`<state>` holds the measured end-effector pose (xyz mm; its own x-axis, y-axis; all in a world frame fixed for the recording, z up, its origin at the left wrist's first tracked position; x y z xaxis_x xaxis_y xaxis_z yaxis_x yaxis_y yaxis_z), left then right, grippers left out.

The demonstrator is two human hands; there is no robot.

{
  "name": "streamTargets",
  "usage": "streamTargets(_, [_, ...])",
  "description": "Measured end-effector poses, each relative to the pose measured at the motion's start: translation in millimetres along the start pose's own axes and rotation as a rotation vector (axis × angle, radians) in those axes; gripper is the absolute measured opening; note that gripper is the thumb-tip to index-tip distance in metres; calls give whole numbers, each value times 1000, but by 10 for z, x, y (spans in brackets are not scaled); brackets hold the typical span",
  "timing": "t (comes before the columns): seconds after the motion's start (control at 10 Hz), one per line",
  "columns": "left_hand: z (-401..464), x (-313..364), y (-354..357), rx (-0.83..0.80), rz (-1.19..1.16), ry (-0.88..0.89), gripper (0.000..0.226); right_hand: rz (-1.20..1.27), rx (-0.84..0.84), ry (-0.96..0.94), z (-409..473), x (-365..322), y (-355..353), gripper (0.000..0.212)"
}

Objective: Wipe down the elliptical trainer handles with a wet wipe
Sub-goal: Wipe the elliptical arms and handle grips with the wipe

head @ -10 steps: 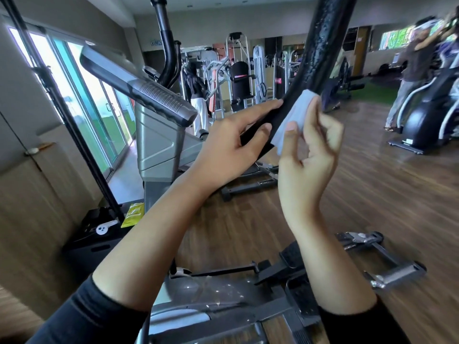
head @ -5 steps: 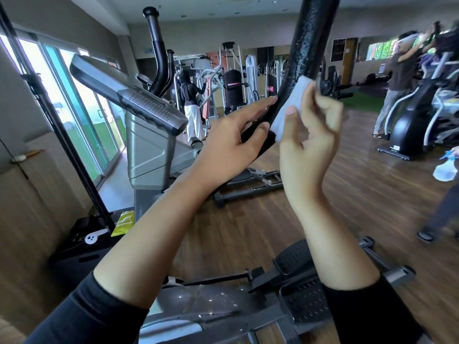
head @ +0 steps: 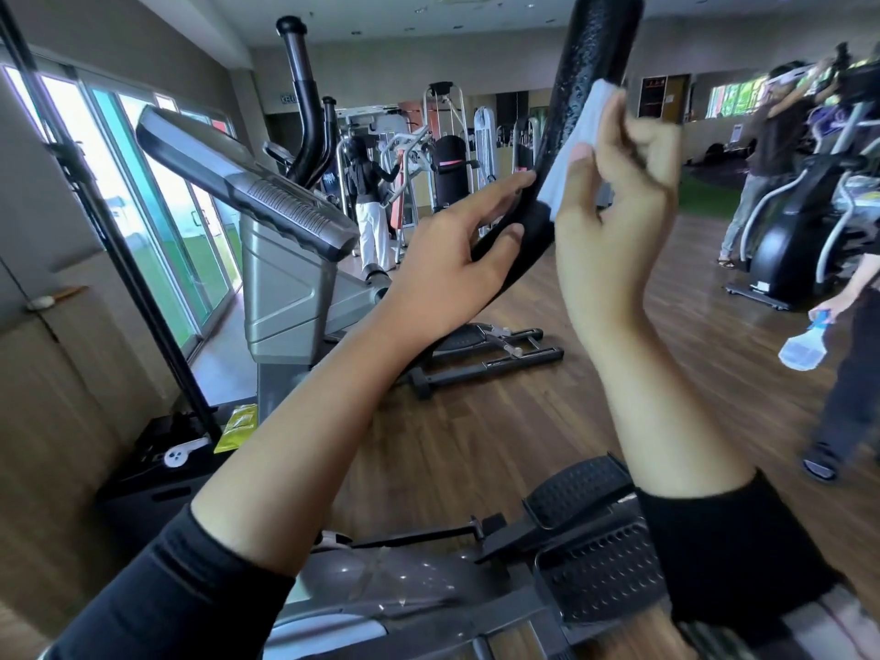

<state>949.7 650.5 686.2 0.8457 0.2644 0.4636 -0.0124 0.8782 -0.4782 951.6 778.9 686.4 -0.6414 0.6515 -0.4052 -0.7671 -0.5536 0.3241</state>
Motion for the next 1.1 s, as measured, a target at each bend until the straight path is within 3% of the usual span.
streamTargets(0.3, [9,33,36,-7,-3,6,50,-61,-47,-63,-78,75,-30,37])
streamTargets(0.5, [51,44,46,7,-33,-13,51,-4,17,-120,380,-22,79,37])
streamTargets(0.7, [97,39,42,-25,-90,-33,53,-28,-80,-145,232,52,7,38])
streamTargets(0.9, [196,25,7,-60,-151,-40,55,-143,-18,-229,369,-16,82,35])
streamTargets(1.0, [239,-21,-13,-92,-209,-26,55,-147,-2,-270,1400,776,-444,35])
streamTargets(1.1, [289,-92,-47,-141,-256,-11,57,-135,49,-252,1121,790,-983,35])
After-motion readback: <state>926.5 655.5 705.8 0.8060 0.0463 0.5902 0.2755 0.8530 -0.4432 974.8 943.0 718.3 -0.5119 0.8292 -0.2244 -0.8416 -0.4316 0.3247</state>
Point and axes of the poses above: each hand's wrist, its own z-axis towards the middle knuckle, its own y-axis out of the palm, x = y × z, the point moved 1 cm from there along z, towards the middle knuckle, and after that the axes turned 4 degrees about y, right-handed, at the moved point
